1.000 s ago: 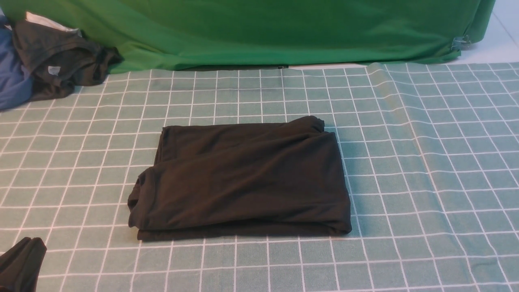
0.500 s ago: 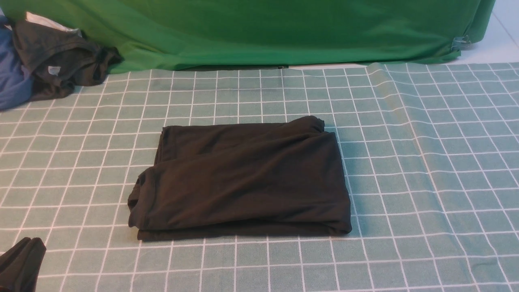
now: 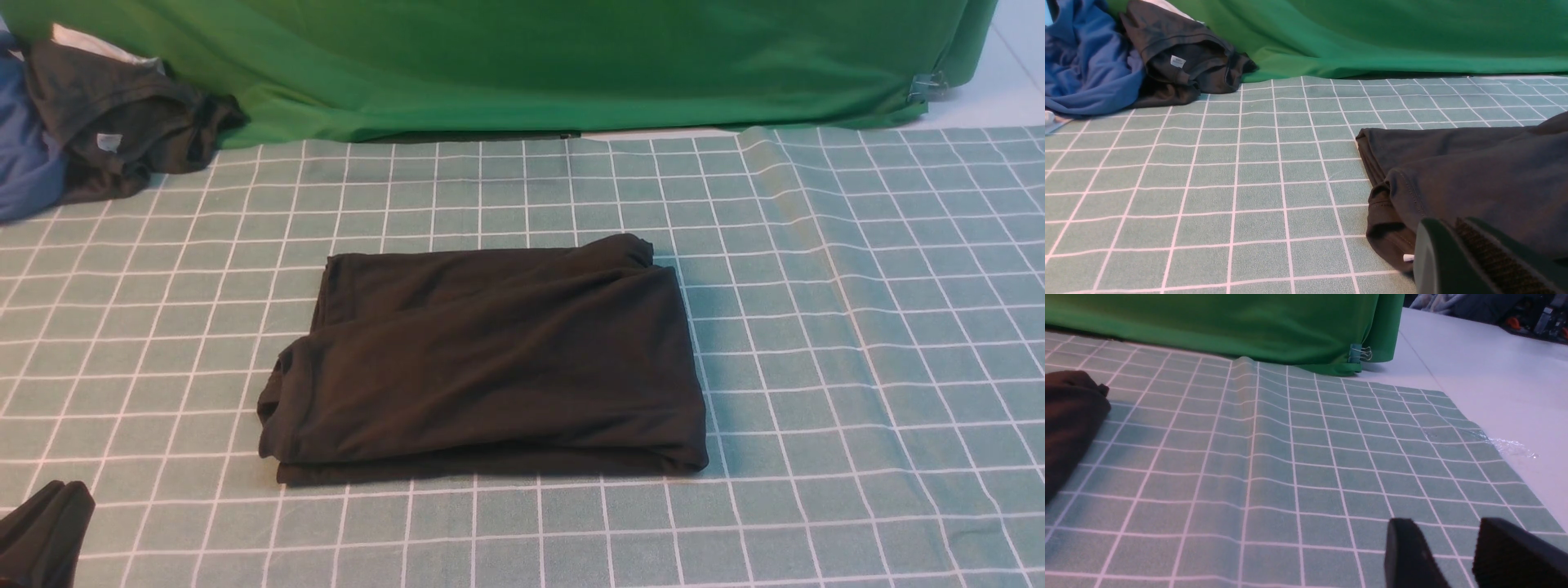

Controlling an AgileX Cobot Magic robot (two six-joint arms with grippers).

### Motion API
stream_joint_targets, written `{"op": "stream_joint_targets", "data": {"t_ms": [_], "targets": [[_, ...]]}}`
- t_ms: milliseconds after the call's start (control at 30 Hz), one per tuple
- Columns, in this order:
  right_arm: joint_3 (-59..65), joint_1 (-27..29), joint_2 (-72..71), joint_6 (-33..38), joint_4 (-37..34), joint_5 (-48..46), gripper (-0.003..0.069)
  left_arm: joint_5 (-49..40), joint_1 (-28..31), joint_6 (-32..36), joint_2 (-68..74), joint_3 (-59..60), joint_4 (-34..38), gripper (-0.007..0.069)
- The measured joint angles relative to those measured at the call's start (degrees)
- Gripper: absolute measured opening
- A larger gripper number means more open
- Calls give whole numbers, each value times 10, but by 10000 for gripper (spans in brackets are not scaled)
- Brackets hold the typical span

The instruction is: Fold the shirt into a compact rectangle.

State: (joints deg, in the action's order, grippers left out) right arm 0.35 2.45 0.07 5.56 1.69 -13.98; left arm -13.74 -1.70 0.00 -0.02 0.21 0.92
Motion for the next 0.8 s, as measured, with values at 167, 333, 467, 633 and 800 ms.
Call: {"op": "stream_joint_targets", "data": {"t_ms": [167,333,467,633,800], "targets": [[0,0,0,-4,0,0,239,0,0,0,0,0,0,13],[0,0,0,-5,0,0,239,0,0,0,0,0,0,13],[0,0,0,-6,0,0,239,0,0,0,0,0,0,13],[0,0,0,-6,0,0,244,0,0,0,0,0,0,13],[0,0,0,-6,0,1,244,0,0,0,0,0,0,13]]}}
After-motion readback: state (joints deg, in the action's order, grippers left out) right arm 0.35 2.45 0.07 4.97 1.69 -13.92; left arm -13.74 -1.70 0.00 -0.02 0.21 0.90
